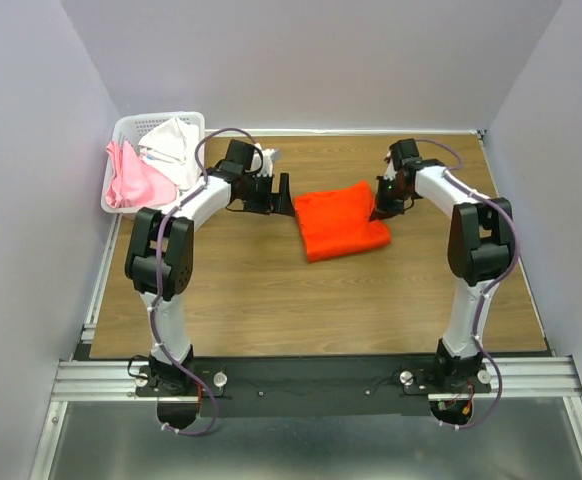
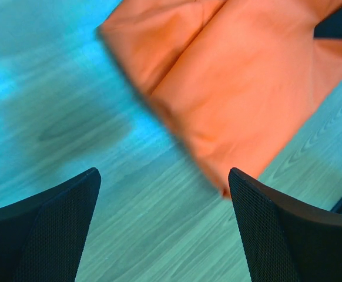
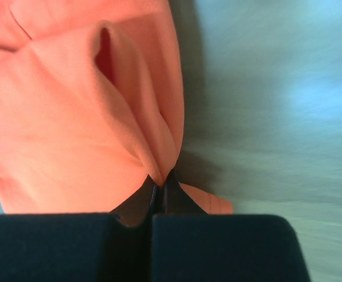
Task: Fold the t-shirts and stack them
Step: Neatly place the folded tshirt to the corner
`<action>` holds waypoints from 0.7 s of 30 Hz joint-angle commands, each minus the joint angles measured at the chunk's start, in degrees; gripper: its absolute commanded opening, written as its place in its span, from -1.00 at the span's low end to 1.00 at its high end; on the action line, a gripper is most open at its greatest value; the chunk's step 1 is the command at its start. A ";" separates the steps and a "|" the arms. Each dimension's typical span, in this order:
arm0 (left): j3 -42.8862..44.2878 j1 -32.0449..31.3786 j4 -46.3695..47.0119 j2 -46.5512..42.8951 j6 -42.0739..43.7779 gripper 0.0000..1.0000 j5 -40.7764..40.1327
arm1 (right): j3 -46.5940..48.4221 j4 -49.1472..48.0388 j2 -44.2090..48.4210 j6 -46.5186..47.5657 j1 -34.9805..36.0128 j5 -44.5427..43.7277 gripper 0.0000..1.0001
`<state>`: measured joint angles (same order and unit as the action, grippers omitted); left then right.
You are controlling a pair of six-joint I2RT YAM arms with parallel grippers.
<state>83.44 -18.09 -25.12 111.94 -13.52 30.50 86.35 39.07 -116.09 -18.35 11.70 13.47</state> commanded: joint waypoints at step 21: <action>4.28 1.91 8.24 -7.70 -4.93 0.94 -13.71 | 30.81 6.28 -19.52 4.46 -20.66 -13.12 -0.99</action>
<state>86.78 -16.60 -19.07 107.22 -16.91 21.30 114.02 43.59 -133.45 -15.29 -6.90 3.97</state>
